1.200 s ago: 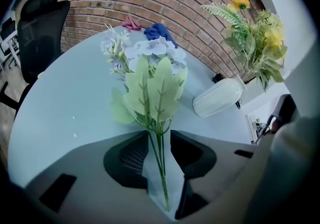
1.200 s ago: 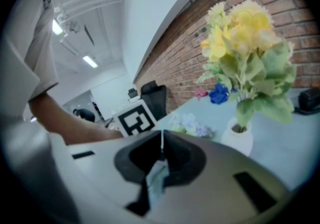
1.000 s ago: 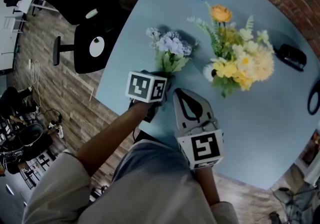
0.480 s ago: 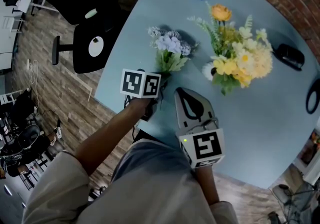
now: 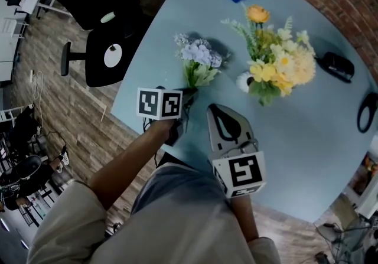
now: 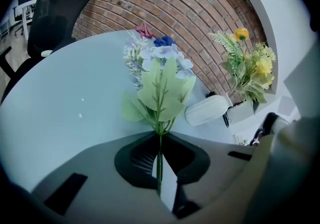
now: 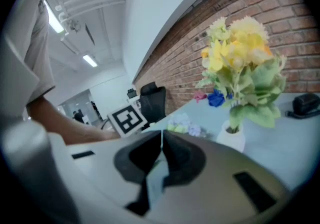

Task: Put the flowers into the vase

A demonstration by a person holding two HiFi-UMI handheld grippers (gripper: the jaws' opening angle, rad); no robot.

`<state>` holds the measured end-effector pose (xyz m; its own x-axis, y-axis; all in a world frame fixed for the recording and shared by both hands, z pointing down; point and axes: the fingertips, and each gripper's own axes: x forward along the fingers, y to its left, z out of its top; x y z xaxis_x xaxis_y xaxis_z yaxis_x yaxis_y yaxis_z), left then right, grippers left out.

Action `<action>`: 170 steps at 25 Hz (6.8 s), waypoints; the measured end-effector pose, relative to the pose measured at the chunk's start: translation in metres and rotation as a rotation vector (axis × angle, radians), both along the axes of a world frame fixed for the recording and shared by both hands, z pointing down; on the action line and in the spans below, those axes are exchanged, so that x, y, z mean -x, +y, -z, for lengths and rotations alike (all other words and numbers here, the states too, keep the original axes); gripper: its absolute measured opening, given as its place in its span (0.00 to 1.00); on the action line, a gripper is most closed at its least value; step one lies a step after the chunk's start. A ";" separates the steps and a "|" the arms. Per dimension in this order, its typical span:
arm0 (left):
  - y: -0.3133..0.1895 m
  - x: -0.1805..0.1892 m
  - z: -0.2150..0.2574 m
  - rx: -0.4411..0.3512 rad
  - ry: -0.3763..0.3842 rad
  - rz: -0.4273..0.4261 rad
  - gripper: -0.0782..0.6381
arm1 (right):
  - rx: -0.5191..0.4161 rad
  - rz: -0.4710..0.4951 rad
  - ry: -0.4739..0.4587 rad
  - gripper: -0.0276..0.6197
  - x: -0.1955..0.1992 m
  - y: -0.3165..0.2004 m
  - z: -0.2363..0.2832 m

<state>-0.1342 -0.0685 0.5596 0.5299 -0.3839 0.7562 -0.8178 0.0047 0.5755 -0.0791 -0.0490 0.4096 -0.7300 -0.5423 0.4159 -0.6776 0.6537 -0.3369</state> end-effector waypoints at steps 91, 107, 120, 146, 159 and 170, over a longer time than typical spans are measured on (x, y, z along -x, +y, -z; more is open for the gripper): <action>-0.065 -0.040 0.235 -0.885 0.230 0.510 0.16 | -0.123 -0.077 0.125 0.08 -0.083 0.038 0.066; -0.087 -0.043 0.231 -0.948 0.234 0.563 0.16 | -0.082 -0.080 0.171 0.08 -0.093 0.045 0.058; -0.108 -0.067 0.216 -1.017 0.174 0.495 0.16 | -0.054 -0.096 0.156 0.08 -0.108 0.032 0.044; -0.094 -0.100 0.174 -0.995 0.068 0.400 0.17 | -0.029 -0.108 0.187 0.08 -0.115 0.035 0.032; -0.080 -0.104 0.170 -1.018 0.050 0.340 0.20 | -0.028 -0.103 0.187 0.08 -0.114 0.038 0.030; -0.065 -0.115 0.176 -1.106 0.041 0.121 0.31 | -0.022 -0.097 0.185 0.08 -0.112 0.039 0.028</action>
